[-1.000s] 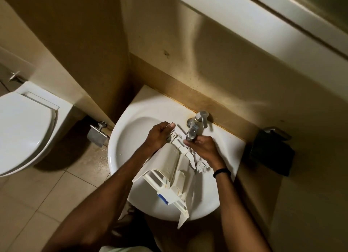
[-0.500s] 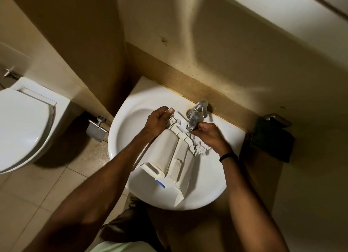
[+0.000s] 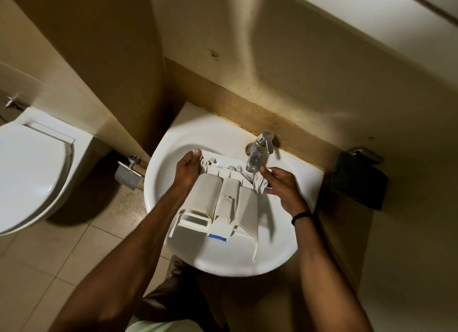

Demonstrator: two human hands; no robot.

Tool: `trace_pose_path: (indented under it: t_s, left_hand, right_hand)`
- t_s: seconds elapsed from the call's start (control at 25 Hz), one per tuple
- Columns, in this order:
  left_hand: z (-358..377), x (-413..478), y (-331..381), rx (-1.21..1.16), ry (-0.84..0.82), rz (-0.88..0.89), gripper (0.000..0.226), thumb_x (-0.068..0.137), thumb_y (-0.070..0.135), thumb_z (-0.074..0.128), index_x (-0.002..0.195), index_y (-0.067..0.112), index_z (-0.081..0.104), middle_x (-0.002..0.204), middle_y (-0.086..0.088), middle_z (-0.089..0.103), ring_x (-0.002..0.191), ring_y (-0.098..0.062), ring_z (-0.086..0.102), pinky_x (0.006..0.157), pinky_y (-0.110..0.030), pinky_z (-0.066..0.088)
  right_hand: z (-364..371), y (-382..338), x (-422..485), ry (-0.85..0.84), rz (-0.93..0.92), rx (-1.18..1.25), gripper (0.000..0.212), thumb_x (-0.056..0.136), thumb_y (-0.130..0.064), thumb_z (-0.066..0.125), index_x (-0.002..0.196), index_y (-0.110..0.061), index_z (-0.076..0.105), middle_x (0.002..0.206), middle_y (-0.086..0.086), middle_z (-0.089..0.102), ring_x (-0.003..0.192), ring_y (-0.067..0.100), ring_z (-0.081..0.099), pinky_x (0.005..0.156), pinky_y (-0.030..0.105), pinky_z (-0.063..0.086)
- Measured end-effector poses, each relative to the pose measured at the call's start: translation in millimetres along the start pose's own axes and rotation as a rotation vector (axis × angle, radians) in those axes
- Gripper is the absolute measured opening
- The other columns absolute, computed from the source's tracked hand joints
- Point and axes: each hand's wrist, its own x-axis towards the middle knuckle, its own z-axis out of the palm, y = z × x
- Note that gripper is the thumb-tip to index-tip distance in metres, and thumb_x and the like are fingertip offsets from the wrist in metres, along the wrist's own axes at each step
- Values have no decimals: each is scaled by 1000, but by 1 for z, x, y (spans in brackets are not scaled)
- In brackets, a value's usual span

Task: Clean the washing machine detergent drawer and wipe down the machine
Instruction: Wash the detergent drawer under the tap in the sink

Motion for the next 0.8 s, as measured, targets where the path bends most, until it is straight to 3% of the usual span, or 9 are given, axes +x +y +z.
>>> trace_pose_path:
  t_s: [0.12,0.24,0.36,0.48,0.56,0.64,0.72,0.8]
  left_hand:
    - [2,-15,-4,-16,85,-89,36,111,26,45,84,5,55,68,-2,51,50,4,53,57,-9,47]
    - [-4,-31,-11,-31,103,-215,34,110,18,47,79,10,59,67,1,61,65,-11,59,61,-21,45]
    - [-11,-32,-5,339,69,-99,20,92,13,51,94,12,70,93,-2,72,88,-22,64,75,-32,49]
    - [8,-22,20,547,-103,-9,30,82,33,49,97,31,75,109,10,75,95,-16,66,87,-30,51]
    - [31,-11,27,754,-361,26,24,89,46,52,93,32,72,107,10,73,96,-14,64,92,-32,49]
    - [51,-6,16,777,-528,90,34,100,47,59,93,14,64,86,4,65,79,-10,58,80,-32,46]
    - [58,-8,1,466,-509,33,36,103,37,62,91,5,54,65,4,50,53,-6,46,58,-24,41]
    - [57,-14,-8,150,-473,-62,25,103,26,64,93,6,52,55,7,36,38,-5,30,41,-17,28]
  right_hand:
    - [20,-8,2,22,87,199,19,93,-34,69,95,-16,74,68,1,50,52,6,36,51,24,24]
    - [25,-11,3,67,42,217,19,98,-18,63,106,-4,73,59,-14,63,46,-4,50,48,10,35]
    - [21,-16,1,57,32,198,17,97,-9,63,109,-1,72,63,-13,69,54,-6,58,54,7,43]
    - [21,-23,15,40,21,83,9,89,-5,69,90,-6,78,83,0,74,80,9,65,78,24,52]
    - [27,-29,23,50,7,-33,14,85,-4,68,76,-10,76,82,-2,72,83,11,63,79,27,51]
    - [29,-30,26,70,9,-93,14,85,-6,68,72,-6,74,75,-7,67,74,3,59,71,23,49]
    - [21,-29,24,56,-27,-102,16,89,-12,69,78,-2,73,72,-8,62,66,-2,53,67,23,46]
    - [10,-25,19,-8,-37,-68,20,95,-22,67,92,-4,76,85,-5,70,78,0,59,75,23,48]
